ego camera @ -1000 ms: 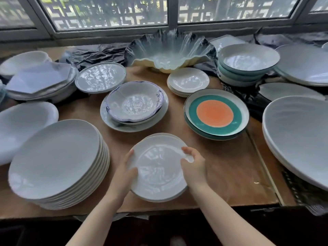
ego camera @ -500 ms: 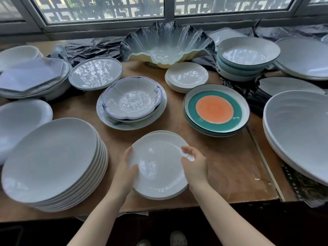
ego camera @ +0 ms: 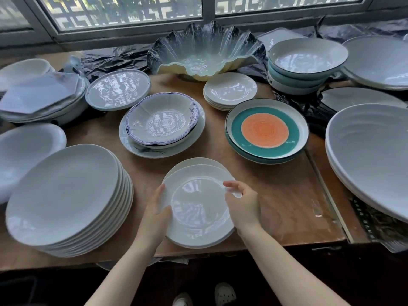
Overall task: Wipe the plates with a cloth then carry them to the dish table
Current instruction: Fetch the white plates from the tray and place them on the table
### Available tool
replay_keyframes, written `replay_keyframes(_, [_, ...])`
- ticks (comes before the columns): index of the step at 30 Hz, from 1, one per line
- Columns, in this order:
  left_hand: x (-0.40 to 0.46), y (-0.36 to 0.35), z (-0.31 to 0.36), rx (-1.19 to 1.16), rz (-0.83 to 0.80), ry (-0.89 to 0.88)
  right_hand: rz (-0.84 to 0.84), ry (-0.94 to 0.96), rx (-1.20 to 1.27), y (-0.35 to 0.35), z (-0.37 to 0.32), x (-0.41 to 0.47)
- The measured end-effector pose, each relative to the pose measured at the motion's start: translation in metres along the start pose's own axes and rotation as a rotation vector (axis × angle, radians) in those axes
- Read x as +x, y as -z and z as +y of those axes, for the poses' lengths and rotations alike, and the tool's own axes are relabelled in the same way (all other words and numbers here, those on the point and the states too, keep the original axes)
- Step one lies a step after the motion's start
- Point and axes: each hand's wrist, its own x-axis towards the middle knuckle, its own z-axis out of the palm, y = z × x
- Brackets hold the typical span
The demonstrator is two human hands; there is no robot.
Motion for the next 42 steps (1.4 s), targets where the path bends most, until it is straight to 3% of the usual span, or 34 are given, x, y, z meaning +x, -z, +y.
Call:
replay_keyframes(7, [-0.001,-0.005,-0.004,0.009,-0.010,0.027,0.014,0.008,-0.048,0.009,0.000,0.002])
replay_keyframes(13, [-0.002,-0.006,-0.001,0.011,-0.042,0.035,0.036,-0.073,0.170,0.011,0.006,-0.001])
replay_keyframes(19, [0.002,-0.001,-0.006,0.080,-0.093,0.096,0.038,-0.067,0.179,0.010,0.008,0.001])
replay_keyframes(25, [-0.002,0.002,-0.005,0.178,-0.098,0.035,0.019,-0.043,0.175,0.010,0.011,0.003])
replay_keyframes(31, [0.001,0.005,-0.014,0.213,-0.096,-0.047,-0.112,0.014,0.148,0.016,0.015,0.004])
replay_keyframes(34, [0.005,0.004,-0.025,0.065,-0.046,-0.066,-0.183,0.014,0.207,0.022,0.021,0.001])
replay_keyframes(37, [0.004,-0.003,-0.035,-0.279,0.077,0.074,-0.213,0.022,0.241,0.022,0.026,-0.004])
replay_keyframes(42, [-0.002,-0.023,-0.027,-0.767,0.062,0.121,-0.190,0.079,0.254,0.012,0.022,-0.004])
